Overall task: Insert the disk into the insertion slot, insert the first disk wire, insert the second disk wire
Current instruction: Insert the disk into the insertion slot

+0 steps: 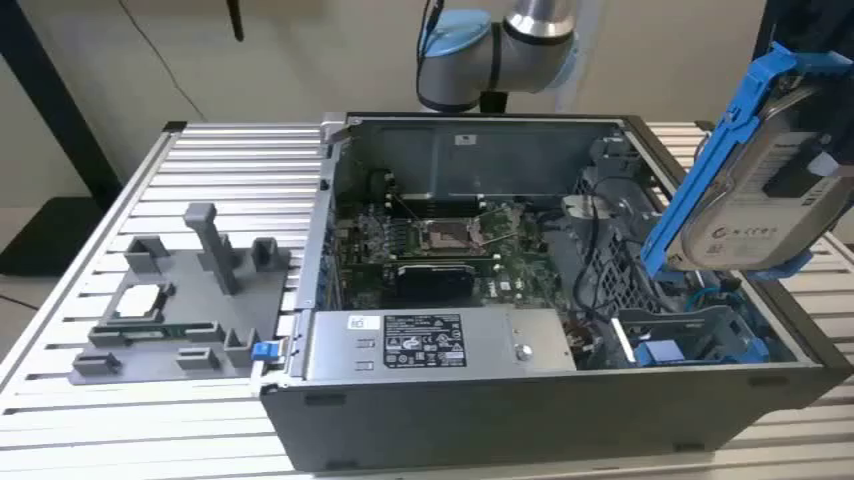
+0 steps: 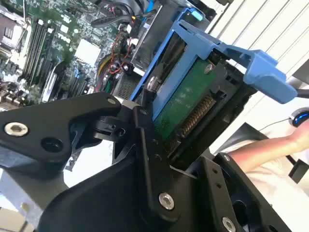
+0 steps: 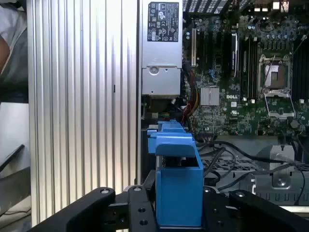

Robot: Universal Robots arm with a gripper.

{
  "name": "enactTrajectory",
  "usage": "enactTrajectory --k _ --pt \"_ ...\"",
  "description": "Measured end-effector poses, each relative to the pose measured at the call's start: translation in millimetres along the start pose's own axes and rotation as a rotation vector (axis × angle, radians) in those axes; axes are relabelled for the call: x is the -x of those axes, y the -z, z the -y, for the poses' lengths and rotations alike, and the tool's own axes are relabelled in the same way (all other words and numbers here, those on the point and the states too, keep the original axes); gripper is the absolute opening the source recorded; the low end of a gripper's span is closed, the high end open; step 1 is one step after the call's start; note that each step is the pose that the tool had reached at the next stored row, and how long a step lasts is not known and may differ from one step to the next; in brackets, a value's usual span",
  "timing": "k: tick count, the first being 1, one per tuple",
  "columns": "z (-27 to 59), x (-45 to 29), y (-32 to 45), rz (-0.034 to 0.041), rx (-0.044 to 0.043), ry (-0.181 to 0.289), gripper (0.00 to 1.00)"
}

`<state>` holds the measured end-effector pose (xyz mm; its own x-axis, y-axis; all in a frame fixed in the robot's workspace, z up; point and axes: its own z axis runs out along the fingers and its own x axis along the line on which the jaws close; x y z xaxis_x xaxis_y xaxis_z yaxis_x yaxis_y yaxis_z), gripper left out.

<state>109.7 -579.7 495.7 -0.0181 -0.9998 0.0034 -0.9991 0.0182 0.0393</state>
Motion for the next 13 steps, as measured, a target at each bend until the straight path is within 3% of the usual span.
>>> enactTrajectory --k 13 --pt "0.1 0.0 -0.8 0.0009 -0.0005 0.0 1.0"
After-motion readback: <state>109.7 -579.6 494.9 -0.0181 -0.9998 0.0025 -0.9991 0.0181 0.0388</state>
